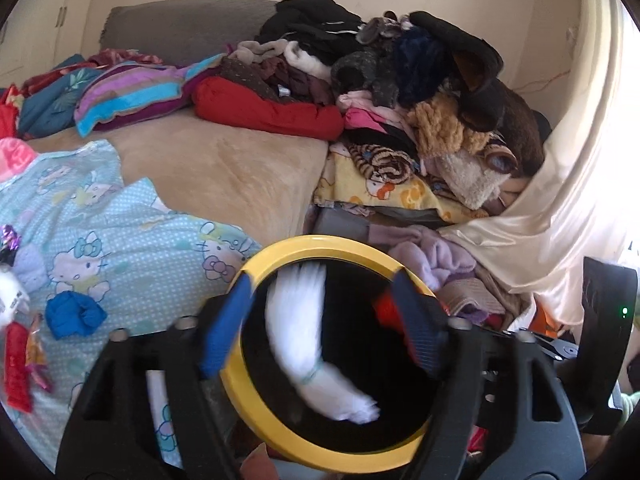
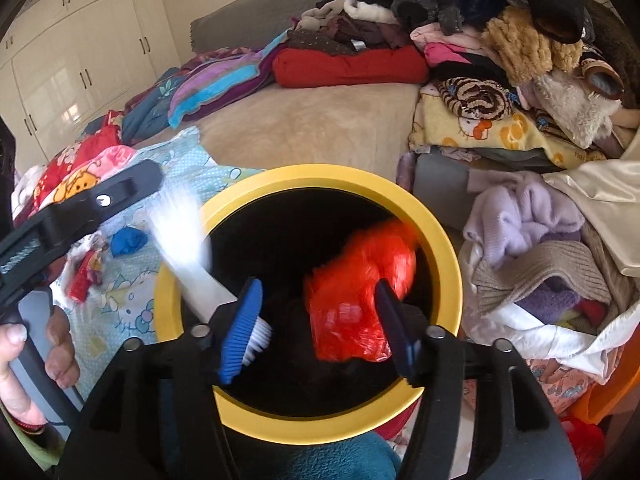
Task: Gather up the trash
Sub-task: 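Carry both bags over the yellow bin and open both grippers to drop them, then move both grippers back toward the remaining trash on the sheet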
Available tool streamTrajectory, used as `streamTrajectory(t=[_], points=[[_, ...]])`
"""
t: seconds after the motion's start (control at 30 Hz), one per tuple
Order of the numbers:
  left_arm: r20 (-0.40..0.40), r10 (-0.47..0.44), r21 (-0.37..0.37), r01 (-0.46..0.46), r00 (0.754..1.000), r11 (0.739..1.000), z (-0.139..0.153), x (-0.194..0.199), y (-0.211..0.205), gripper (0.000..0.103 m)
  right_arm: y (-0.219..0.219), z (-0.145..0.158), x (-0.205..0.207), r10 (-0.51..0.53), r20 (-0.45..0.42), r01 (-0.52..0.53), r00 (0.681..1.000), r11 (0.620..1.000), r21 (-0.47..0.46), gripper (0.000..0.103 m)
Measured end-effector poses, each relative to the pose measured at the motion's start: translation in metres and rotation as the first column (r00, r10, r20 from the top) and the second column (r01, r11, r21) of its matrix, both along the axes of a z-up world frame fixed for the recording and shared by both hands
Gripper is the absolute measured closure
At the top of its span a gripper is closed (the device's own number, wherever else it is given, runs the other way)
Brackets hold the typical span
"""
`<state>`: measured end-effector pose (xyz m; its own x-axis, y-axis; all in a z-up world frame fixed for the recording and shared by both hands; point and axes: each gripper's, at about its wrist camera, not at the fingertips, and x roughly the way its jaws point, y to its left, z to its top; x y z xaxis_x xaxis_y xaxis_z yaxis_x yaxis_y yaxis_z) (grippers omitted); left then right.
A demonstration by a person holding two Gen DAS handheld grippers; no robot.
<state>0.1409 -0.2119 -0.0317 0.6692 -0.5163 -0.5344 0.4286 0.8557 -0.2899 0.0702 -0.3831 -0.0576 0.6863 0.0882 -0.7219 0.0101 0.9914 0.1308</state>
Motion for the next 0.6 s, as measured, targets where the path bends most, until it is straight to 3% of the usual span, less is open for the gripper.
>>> streamTrajectory(t=[0.03, 0.07, 0.6], points=[[0.000, 0.009, -0.001, -0.009, 1.000, 1.000, 0.000, 0.000, 0.002, 0.014, 0.000, 0.000, -0.001, -0.001, 0.007, 0.001, 1.000, 1.000, -0.004, 0.042], [0.000, 0.015, -0.008, -0.015, 1.000, 1.000, 0.000, -0.002, 0.006, 0.012, 0.001, 0.001, -0.001, 0.002, 0.014, -0.002, 1.000, 1.000, -0.003, 0.038], [0.040, 0.152, -0.002, -0.152, 0.988, 0.988, 0.009, -0.020, 0.071, 0.011, 0.044, 0.014, -0.009, 0.095, 0.086, -0.091, 0.992, 0.995, -0.047, 0.034]])
